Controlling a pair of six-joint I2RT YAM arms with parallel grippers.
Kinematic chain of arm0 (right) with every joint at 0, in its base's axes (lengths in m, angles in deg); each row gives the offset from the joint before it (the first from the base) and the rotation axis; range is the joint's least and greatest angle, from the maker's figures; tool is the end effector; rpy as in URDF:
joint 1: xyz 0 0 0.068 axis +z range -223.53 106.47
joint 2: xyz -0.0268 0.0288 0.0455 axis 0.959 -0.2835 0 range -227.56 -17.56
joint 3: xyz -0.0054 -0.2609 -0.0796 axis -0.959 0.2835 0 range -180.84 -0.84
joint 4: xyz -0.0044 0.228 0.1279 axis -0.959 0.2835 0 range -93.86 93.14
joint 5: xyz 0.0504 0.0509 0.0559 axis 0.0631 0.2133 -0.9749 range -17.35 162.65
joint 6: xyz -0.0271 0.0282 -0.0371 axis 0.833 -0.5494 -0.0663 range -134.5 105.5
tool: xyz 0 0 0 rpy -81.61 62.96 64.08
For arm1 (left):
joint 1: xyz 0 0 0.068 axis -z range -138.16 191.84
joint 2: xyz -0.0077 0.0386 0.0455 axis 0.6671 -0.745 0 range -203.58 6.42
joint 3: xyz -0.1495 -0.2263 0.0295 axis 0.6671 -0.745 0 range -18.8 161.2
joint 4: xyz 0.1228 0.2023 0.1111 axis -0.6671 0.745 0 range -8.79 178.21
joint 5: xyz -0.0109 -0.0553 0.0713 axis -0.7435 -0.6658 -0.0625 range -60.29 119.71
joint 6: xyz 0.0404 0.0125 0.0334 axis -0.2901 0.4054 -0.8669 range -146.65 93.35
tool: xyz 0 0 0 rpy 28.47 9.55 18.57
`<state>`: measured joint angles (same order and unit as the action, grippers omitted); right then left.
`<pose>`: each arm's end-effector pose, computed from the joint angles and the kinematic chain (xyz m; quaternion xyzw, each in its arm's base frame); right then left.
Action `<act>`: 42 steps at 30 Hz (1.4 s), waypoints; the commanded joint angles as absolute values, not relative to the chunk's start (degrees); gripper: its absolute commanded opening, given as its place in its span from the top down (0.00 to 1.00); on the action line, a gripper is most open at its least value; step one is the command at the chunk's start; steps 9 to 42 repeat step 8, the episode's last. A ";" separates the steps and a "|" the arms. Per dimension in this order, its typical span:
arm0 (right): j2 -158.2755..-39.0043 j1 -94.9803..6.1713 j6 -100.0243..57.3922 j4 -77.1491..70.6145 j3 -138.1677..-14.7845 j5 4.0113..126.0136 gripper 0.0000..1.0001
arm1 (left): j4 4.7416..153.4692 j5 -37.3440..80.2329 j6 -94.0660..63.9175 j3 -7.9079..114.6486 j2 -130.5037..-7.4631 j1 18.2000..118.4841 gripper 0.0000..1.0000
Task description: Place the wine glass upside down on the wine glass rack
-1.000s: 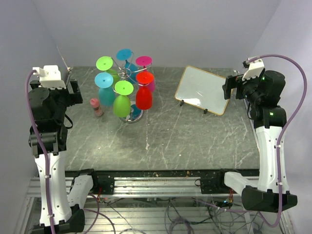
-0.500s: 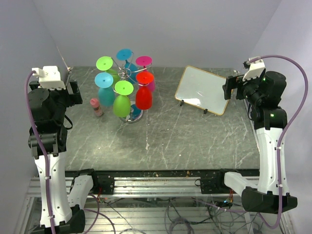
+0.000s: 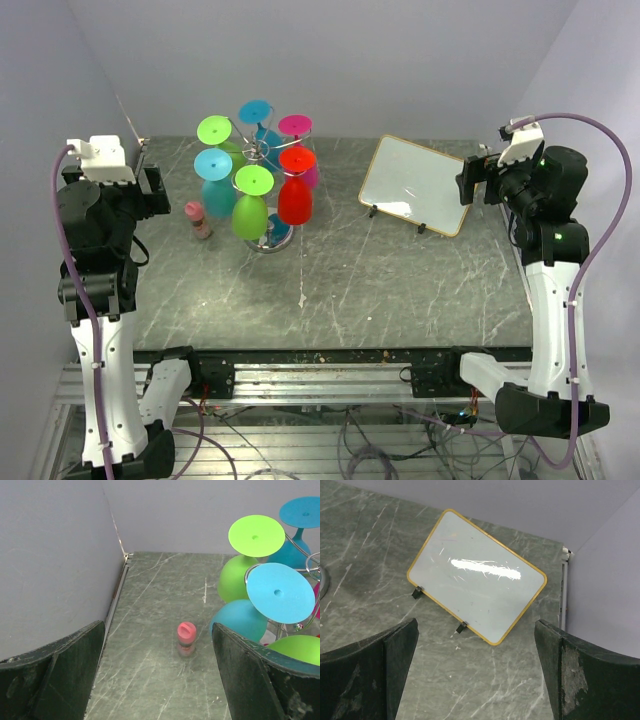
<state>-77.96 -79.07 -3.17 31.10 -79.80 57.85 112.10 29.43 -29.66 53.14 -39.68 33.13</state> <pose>0.2067 -0.0109 0.4473 -0.1172 0.7892 0.0149 0.6027 0.1389 0.0210 0.4548 -0.0351 0.7367 0.0672 0.6719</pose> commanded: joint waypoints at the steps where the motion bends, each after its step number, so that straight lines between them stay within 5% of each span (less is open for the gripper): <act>1: -77.65 -79.51 -3.51 30.12 -79.52 57.21 0.00 | 111.85 27.39 -29.64 54.05 -39.40 32.43 0.02; 42: -78.07 -79.51 -3.86 29.81 -79.53 57.27 0.00 | 111.53 26.89 -29.73 53.70 -39.52 32.43 0.02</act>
